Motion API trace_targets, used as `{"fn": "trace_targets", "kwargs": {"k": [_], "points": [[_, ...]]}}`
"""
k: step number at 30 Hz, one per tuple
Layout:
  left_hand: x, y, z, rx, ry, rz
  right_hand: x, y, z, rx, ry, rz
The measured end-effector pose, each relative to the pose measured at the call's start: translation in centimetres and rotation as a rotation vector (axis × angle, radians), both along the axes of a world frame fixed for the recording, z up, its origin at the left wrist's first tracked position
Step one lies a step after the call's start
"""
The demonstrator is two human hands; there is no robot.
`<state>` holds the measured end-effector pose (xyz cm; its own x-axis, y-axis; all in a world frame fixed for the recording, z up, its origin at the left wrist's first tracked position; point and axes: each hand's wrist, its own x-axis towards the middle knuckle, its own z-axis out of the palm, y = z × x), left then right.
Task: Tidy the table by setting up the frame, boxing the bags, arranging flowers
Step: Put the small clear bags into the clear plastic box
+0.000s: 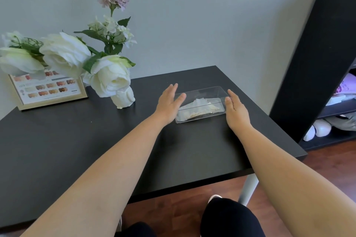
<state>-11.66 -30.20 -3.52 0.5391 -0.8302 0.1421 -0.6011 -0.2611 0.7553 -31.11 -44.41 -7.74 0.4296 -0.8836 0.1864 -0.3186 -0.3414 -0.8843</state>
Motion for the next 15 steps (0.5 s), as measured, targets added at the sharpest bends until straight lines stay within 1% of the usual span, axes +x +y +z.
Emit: {"fn": "trace_targets", "kwargs": {"k": [2, 4, 6, 7, 9, 11, 13, 15], "points": [[0.9, 2.1, -0.6, -0.109, 0.086, 0.084, 0.2, 0.5, 0.2, -0.040, 0.002, -0.028], [1.9, 4.6, -1.7, -0.157, 0.142, 0.150, 0.1, 1.5, 0.3, -0.136, 0.006, -0.112], [2.9, 7.1, -3.2, -0.150, 0.148, 0.196, -0.1, 3.1, 0.5, -0.306, -0.035, -0.173], [3.5, 8.3, -3.7, -0.159, 0.151, 0.226, 0.0, 4.2, 0.7, -0.417, -0.064, -0.147], [4.9, 10.7, -4.2, -0.216, 0.214, 0.303, 1.3, 6.9, 1.5, -0.624, -0.137, -0.011], [6.1, 12.5, -4.1, -0.248, 0.300, 0.387, 3.5, 9.6, 2.7, -0.723, -0.203, 0.200], [7.3, 14.0, -3.9, -0.230, 0.346, 0.447, 6.1, 12.0, 3.8, -0.707, -0.215, 0.413], [8.4, 15.2, -3.9, -0.232, 0.357, 0.469, 9.0, 13.9, 4.5, -0.586, -0.143, 0.545]]}}
